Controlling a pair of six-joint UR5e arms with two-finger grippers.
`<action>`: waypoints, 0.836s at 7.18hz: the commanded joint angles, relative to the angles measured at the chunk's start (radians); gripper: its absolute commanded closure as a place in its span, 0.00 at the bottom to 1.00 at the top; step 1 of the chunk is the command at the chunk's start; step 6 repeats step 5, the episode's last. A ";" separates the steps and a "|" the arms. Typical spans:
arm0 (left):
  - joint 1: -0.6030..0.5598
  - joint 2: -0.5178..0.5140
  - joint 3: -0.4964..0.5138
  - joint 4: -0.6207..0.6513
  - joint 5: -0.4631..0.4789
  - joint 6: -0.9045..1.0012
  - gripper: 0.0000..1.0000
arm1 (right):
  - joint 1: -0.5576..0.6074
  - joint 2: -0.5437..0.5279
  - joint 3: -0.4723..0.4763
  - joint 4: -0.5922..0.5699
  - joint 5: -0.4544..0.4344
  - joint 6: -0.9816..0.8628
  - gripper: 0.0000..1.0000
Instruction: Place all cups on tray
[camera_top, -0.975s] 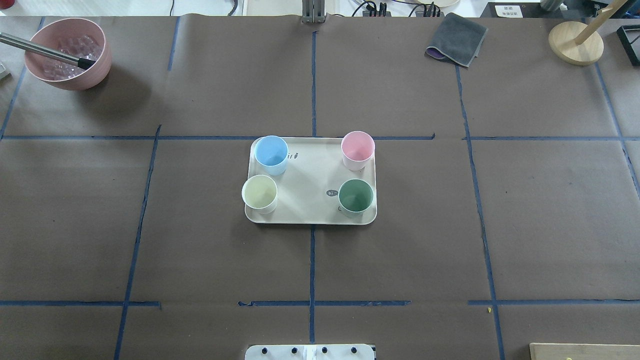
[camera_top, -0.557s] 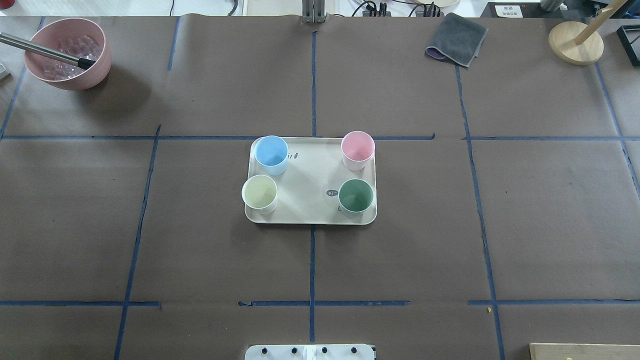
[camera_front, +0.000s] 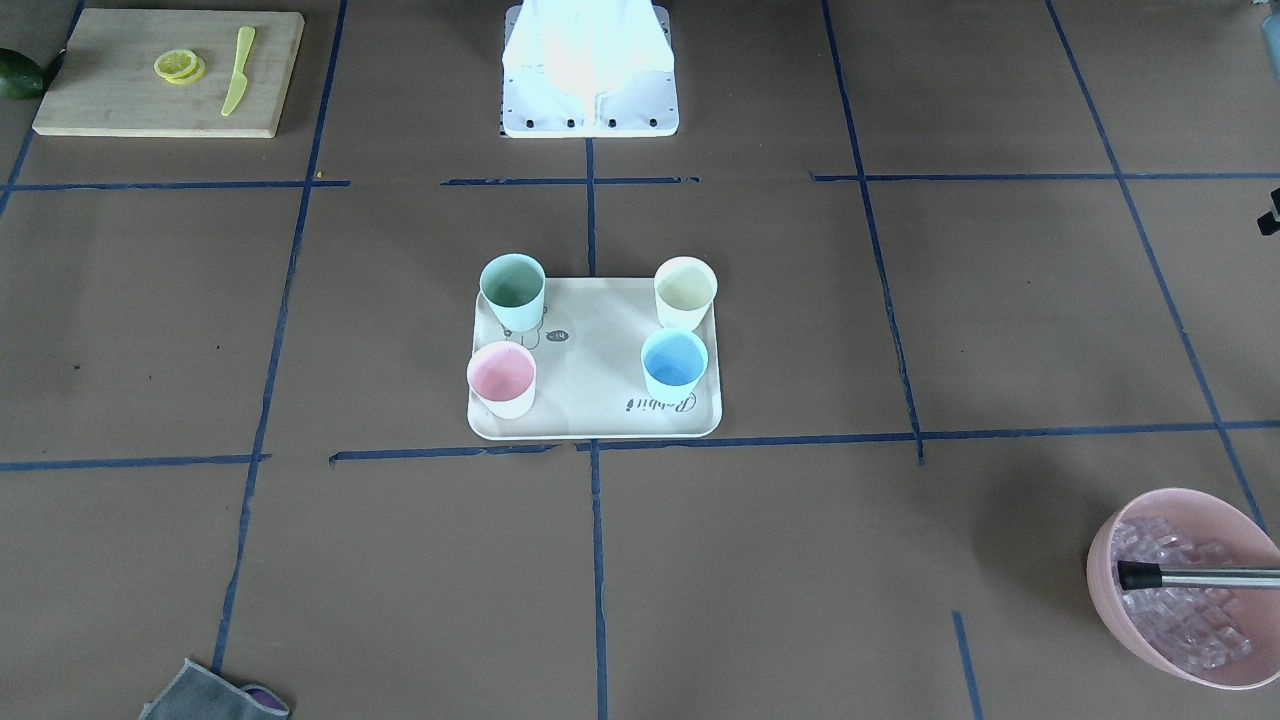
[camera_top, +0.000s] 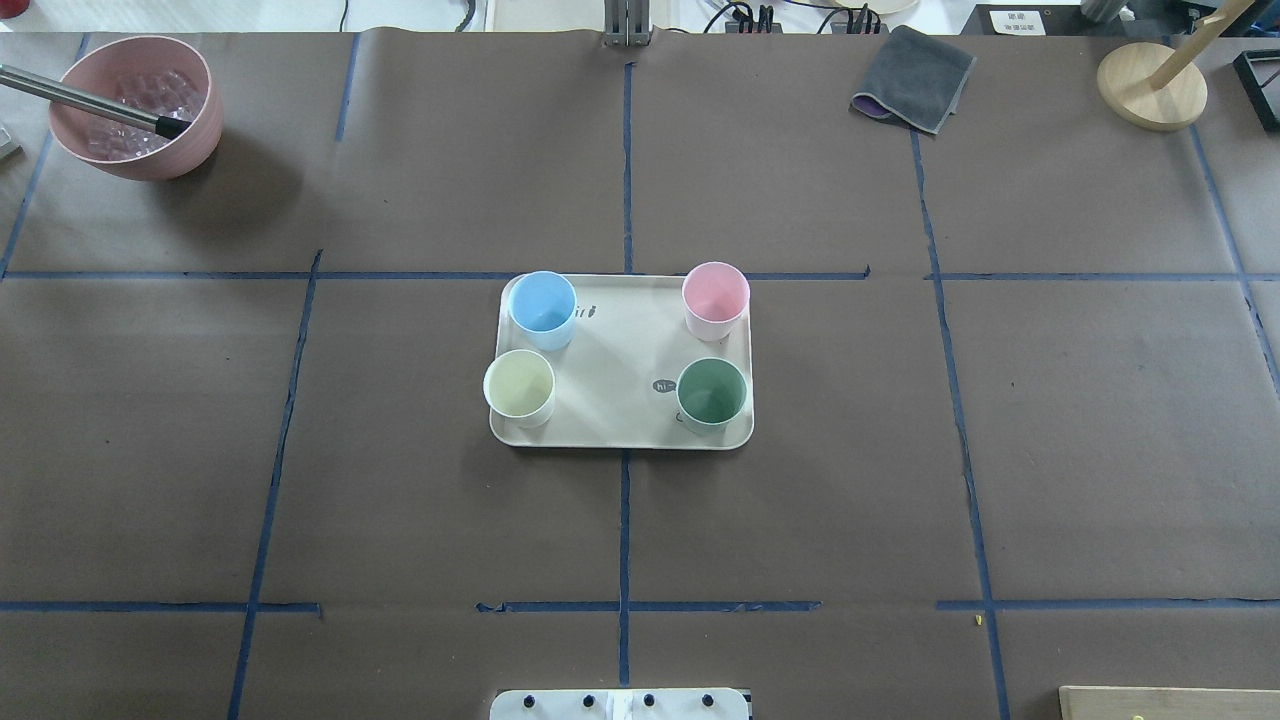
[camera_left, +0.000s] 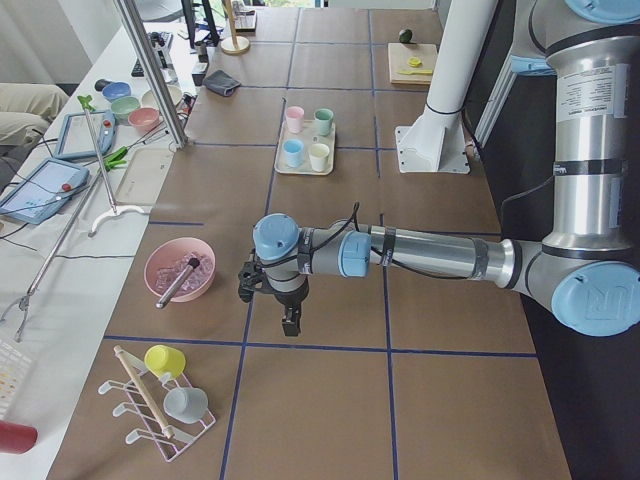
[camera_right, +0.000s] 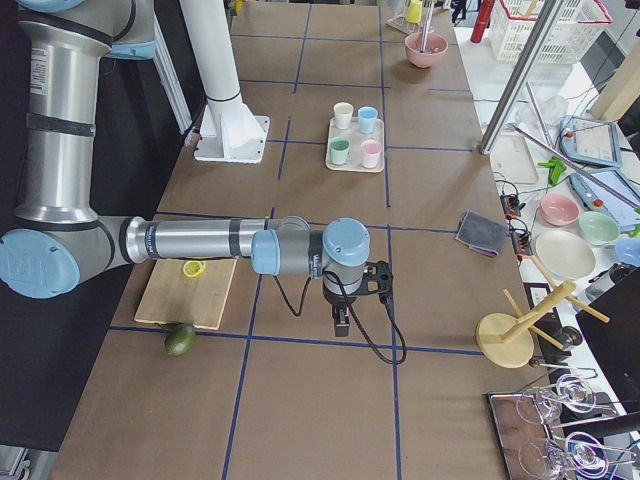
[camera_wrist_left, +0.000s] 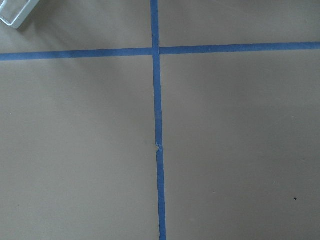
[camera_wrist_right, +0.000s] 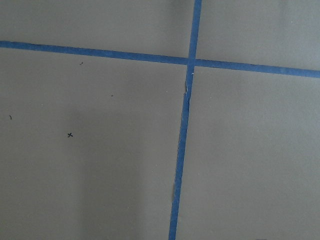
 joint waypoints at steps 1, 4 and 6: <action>-0.003 -0.005 0.004 -0.002 0.003 -0.001 0.00 | 0.000 -0.001 -0.001 0.000 0.000 -0.001 0.00; 0.001 -0.006 0.004 -0.009 0.001 -0.002 0.00 | -0.003 -0.001 -0.001 0.001 0.000 0.001 0.00; 0.001 -0.006 0.004 -0.009 0.001 -0.002 0.00 | -0.003 -0.001 -0.001 0.001 0.000 0.001 0.00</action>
